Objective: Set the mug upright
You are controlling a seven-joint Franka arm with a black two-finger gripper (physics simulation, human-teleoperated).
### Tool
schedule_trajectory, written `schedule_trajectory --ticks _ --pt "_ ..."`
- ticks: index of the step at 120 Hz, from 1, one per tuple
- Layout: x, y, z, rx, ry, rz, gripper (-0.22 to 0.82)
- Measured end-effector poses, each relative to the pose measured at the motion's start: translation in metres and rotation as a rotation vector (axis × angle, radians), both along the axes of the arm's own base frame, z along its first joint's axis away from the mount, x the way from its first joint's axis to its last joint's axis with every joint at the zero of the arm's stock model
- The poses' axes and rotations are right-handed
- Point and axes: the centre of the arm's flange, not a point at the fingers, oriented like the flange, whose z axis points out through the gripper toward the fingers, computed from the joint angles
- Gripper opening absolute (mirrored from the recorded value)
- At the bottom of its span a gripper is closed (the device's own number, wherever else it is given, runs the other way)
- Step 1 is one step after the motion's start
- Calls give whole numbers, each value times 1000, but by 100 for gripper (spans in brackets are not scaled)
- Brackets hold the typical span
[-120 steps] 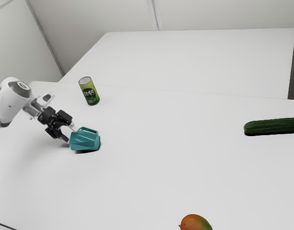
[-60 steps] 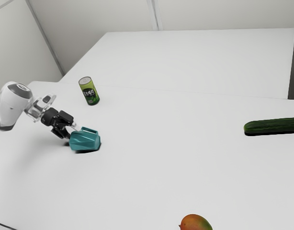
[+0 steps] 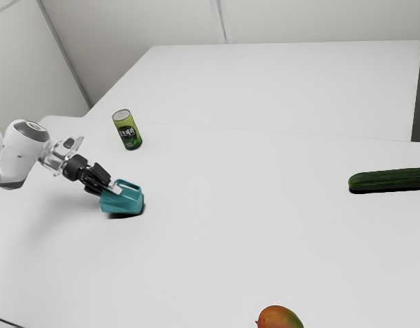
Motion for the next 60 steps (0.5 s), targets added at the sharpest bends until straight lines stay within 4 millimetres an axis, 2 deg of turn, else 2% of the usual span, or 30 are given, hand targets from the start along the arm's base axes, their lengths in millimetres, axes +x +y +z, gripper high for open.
schedule_trajectory --ticks 23,35,60 --pt "7 -13 4 -35 -27 -2 -11" --pt "7 -18 8 -50 -35 3 -14" --pt "9 -32 33 -40 -60 -14 -16"
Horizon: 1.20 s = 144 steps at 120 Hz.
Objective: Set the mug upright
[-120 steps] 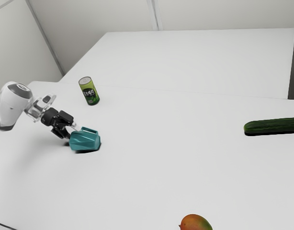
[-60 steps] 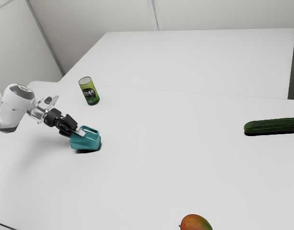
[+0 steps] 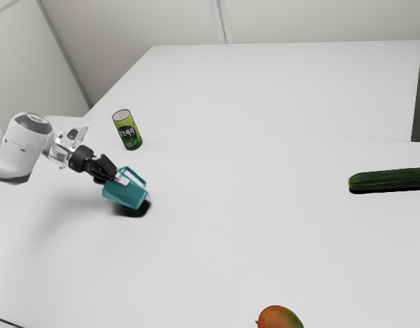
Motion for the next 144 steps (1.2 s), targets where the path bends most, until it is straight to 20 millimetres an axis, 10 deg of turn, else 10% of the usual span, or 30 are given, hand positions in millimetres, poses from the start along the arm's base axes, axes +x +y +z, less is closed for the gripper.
schedule_trajectory --ticks 64,144 --pt "12 -96 60 531 -91 -198 -17" --pt "-4 -153 60 982 -158 -142 -17"
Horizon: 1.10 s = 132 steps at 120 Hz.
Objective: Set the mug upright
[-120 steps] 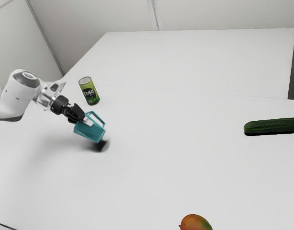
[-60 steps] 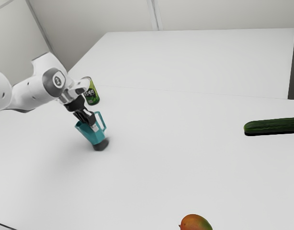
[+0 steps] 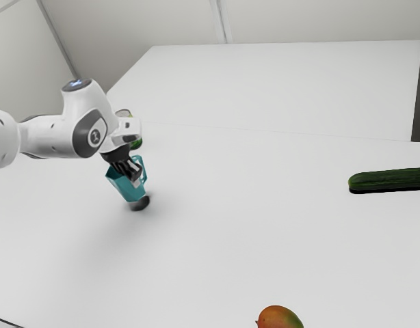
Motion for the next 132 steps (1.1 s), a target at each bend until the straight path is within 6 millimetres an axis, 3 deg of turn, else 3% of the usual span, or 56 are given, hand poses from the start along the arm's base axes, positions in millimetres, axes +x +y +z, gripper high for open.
schedule_trajectory --ticks 97,117,132 --pt "5 -1 -39 16 52 159 -17" --pt "10 -1 -31 29 41 147 20" --pt "17 -1 -19 36 19 137 38"
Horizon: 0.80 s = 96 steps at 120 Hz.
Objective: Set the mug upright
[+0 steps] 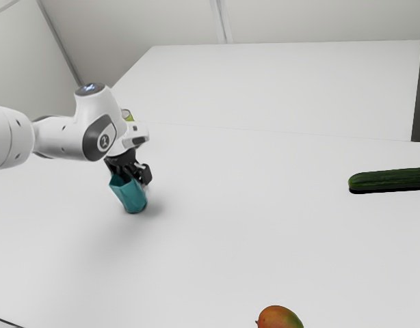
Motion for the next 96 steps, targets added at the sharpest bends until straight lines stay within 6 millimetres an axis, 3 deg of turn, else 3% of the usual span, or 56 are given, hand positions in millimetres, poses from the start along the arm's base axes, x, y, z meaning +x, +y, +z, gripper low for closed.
schedule_trajectory --ticks 24,59,96 --pt "16 -10 41 6 -58 -26 52" --pt "26 -9 117 -8 -98 -16 58" --pt "11 5 202 6 -73 4 60"
